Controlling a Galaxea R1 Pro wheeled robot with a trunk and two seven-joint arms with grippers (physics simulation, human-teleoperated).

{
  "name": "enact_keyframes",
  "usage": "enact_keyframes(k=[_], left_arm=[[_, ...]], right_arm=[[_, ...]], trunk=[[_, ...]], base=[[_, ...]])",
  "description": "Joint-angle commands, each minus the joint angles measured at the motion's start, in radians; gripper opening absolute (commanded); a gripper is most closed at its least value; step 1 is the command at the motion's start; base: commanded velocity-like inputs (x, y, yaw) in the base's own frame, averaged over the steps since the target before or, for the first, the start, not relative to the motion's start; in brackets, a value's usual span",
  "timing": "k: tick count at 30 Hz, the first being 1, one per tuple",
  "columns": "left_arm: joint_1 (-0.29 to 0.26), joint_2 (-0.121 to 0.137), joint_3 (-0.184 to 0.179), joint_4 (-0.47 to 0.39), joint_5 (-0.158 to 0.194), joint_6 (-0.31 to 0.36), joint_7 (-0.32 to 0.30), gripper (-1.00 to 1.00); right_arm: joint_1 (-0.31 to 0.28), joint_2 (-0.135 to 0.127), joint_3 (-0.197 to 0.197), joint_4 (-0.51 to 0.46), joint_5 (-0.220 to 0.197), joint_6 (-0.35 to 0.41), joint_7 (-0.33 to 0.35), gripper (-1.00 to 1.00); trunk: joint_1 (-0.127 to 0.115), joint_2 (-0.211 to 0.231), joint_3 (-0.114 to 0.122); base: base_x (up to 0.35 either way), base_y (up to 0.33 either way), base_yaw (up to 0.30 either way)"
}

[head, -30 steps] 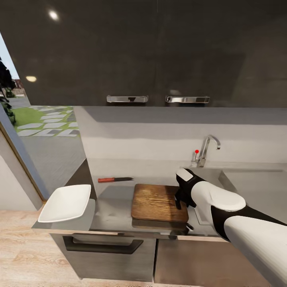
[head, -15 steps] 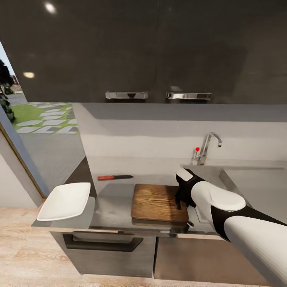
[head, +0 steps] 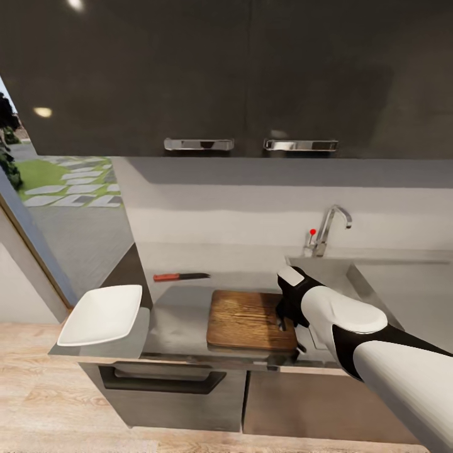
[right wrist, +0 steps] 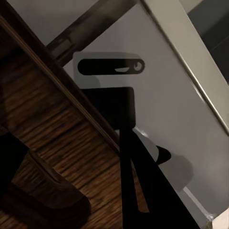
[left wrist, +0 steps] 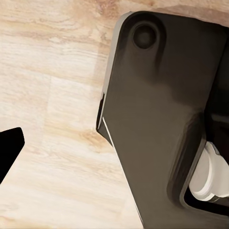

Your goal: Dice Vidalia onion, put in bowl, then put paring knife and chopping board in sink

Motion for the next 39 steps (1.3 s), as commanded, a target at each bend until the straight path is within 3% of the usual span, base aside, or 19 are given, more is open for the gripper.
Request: enact_keyframes(k=[1, 29, 30, 39], left_arm=[[-0.001, 0.001, 0.002, 0.002, 0.002, -0.005, -0.001, 1.0], [-0.001, 0.001, 0.002, 0.002, 0.002, -0.005, -0.001, 1.0], [-0.001, 0.001, 0.002, 0.002, 0.002, -0.005, -0.001, 1.0], [-0.001, 0.001, 0.002, 0.002, 0.002, -0.005, -0.001, 1.0]], right_arm=[[-0.001, 0.001, -0.009, -0.003, 0.009, 0.007, -0.001, -1.0], [-0.001, 0.001, -0.009, -0.003, 0.009, 0.005, -0.001, -1.0], [-0.001, 0.001, -0.009, -0.003, 0.009, 0.005, -0.001, 1.0], [-0.001, 0.001, -0.009, -0.003, 0.009, 0.002, -0.001, 1.0]], trunk=[[0.001, -0.002, -0.002], [0.001, -0.002, -0.003], [0.001, -0.002, -0.003], [0.001, -0.002, -0.003]], base=[[0.007, 0.0, 0.0], [0.012, 0.0, 0.0], [0.0, 0.0, 0.0], [0.0, 0.0, 0.0]])
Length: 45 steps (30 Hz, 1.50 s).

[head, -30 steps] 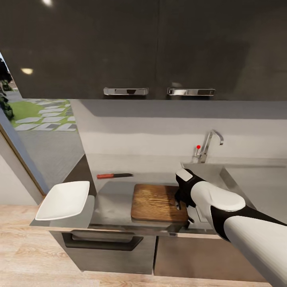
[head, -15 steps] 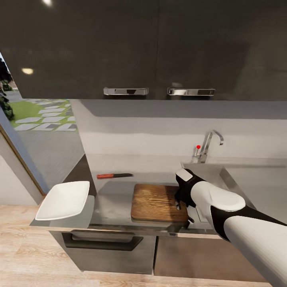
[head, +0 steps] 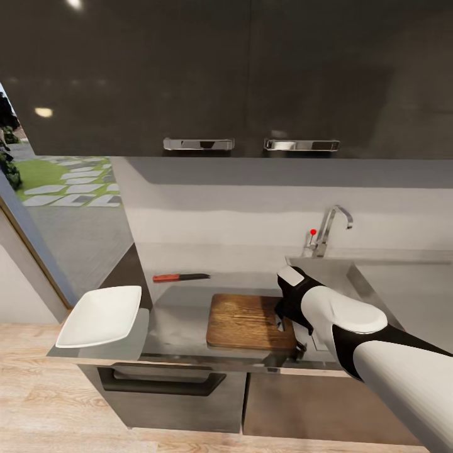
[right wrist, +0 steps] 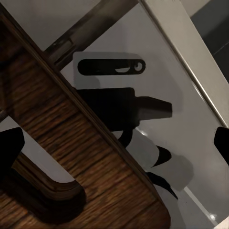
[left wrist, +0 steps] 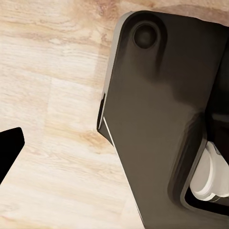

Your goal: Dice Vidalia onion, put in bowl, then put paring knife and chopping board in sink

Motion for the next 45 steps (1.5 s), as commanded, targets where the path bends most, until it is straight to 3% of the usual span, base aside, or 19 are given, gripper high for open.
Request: enact_keyframes(k=[1, 38, 45], left_arm=[[-0.001, 0.0, 0.002, 0.002, 0.002, -0.005, -0.001, 1.0], [-0.001, -0.003, 0.002, 0.002, 0.002, -0.003, 0.0, 1.0], [-0.001, -0.003, 0.002, 0.002, 0.002, -0.003, 0.0, 1.0]], right_arm=[[-0.001, 0.001, -0.008, -0.003, 0.009, 0.008, -0.001, 1.0], [-0.01, 0.01, -0.01, -0.007, 0.009, 0.006, 0.006, 1.0], [-0.02, 0.009, 0.0, -0.007, 0.029, 0.005, -0.004, 1.0]], trunk=[[0.001, -0.002, -0.002], [0.001, -0.002, -0.002], [0.001, -0.002, -0.002]], base=[[0.0, 0.0, 0.0], [0.0, 0.0, 0.0], [0.0, 0.0, 0.0]])
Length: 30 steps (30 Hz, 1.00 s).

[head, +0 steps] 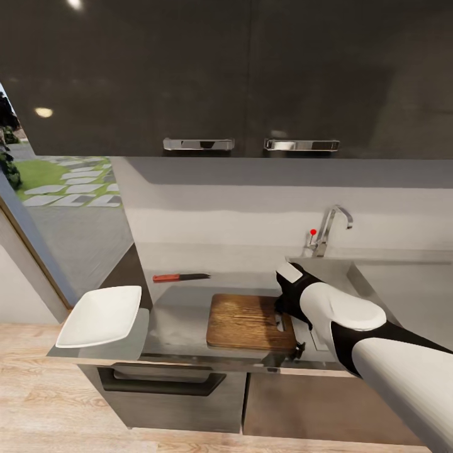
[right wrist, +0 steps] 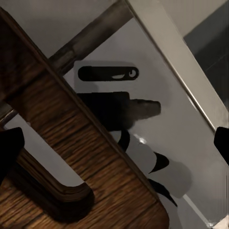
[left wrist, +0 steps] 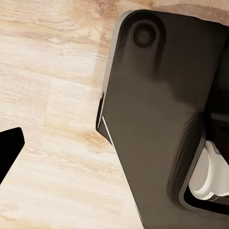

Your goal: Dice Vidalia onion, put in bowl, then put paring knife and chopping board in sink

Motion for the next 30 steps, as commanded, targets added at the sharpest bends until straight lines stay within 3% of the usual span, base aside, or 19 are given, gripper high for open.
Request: enact_keyframes(k=[1, 8, 25, 28, 30], left_arm=[[-0.001, 0.0, 0.002, 0.002, 0.002, -0.005, -0.001, 1.0], [-0.001, -0.001, 0.002, 0.002, 0.002, -0.005, -0.001, 1.0], [-0.001, -0.001, 0.002, 0.002, 0.002, -0.006, -0.001, 1.0], [-0.001, -0.001, 0.002, 0.002, 0.002, -0.006, -0.001, 1.0], [-0.001, -0.001, 0.002, 0.002, 0.002, -0.006, -0.001, 1.0]], right_arm=[[-0.002, 0.001, -0.008, -0.003, 0.013, 0.007, -0.001, 1.0], [-0.036, 0.002, -0.006, -0.003, 0.032, 0.007, -0.006, 1.0], [-0.208, 0.014, -0.001, -0.001, 0.042, 0.012, 0.003, 1.0], [-0.215, 0.014, 0.023, -0.001, 0.069, 0.01, 0.038, 1.0], [-0.217, 0.014, 0.061, -0.001, 0.114, 0.01, 0.11, 1.0]], trunk=[[0.001, -0.002, -0.002], [0.001, -0.002, -0.002], [0.001, -0.002, -0.002], [0.001, -0.002, -0.002], [0.001, -0.002, -0.002]], base=[[0.0, 0.0, 0.0], [0.0, 0.0, 0.0], [0.0, 0.0, 0.0], [0.0, 0.0, 0.0], [0.0, 0.0, 0.0]])
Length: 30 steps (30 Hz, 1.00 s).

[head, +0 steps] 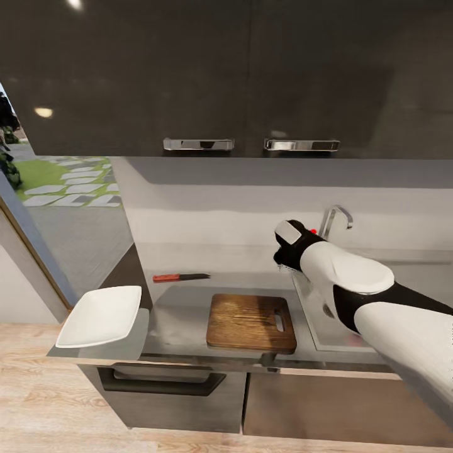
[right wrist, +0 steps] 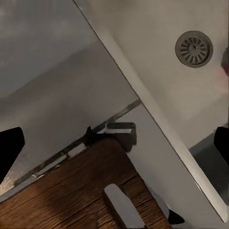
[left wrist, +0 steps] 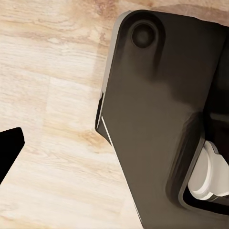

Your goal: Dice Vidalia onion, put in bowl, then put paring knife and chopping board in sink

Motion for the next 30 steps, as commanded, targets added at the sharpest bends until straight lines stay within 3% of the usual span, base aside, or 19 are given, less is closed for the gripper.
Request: enact_keyframes(k=[1, 11, 15, 21, 30], left_arm=[[-0.001, 0.0, 0.002, 0.002, 0.002, -0.005, -0.001, 1.0], [-0.001, 0.001, 0.002, 0.002, 0.002, -0.006, -0.001, 1.0], [-0.001, 0.001, 0.002, 0.002, 0.002, -0.006, -0.001, 1.0], [-0.001, 0.001, 0.002, 0.002, 0.002, -0.007, -0.001, 1.0], [-0.001, 0.0, 0.002, 0.002, 0.002, -0.007, -0.001, 1.0]], right_arm=[[-0.001, 0.001, 0.0, -0.002, 0.018, 0.007, 0.016, 1.0], [-0.002, 0.001, 0.135, -0.002, 0.142, 0.003, 0.197, 1.0], [-0.002, 0.001, 0.21, -0.002, 0.173, -0.002, 0.366, 1.0], [-0.002, 0.001, 0.245, -0.003, 0.18, -0.006, 0.493, 1.0], [0.003, 0.001, 0.254, 0.003, 0.185, -0.056, 0.534, 1.0]], trunk=[[0.001, -0.002, -0.002], [0.001, -0.002, -0.002], [0.001, -0.002, -0.002], [0.001, -0.002, -0.002], [0.001, -0.002, -0.002]], base=[[0.0, 0.0, 0.0], [0.0, 0.0, 0.0], [0.0, 0.0, 0.0], [0.0, 0.0, 0.0], [-0.002, 0.0, 0.0]])
